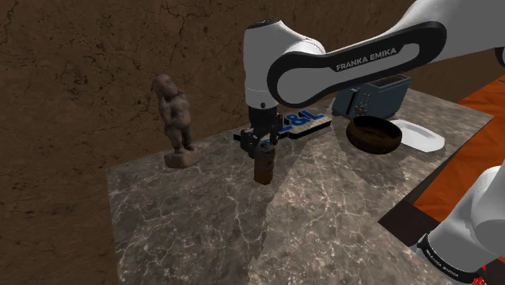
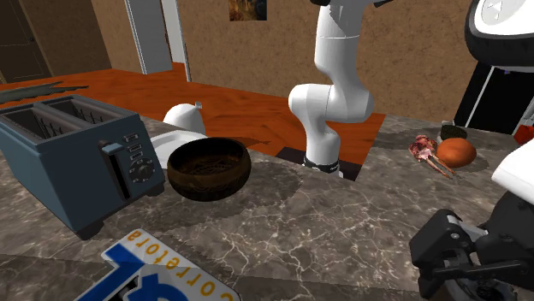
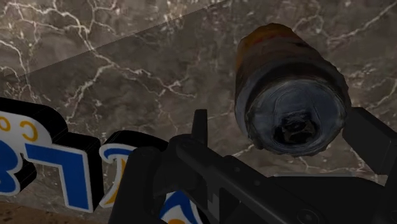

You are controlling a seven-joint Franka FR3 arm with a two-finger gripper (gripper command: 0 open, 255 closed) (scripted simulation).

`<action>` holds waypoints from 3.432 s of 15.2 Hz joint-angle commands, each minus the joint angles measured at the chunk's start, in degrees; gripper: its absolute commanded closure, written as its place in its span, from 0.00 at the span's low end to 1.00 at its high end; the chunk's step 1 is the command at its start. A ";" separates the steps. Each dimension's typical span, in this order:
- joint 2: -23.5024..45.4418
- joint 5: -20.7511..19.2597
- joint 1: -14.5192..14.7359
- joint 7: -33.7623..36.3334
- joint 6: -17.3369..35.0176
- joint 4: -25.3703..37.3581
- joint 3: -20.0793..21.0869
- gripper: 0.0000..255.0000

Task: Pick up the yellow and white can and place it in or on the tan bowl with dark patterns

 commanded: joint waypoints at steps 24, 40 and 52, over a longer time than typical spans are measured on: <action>-0.79 0.49 -0.05 -0.54 -3.78 3.12 0.05 1.00; -1.20 0.90 0.16 -1.43 -15.98 14.99 0.24 1.00; -1.40 0.97 -0.24 -2.89 -23.90 22.82 -0.03 1.00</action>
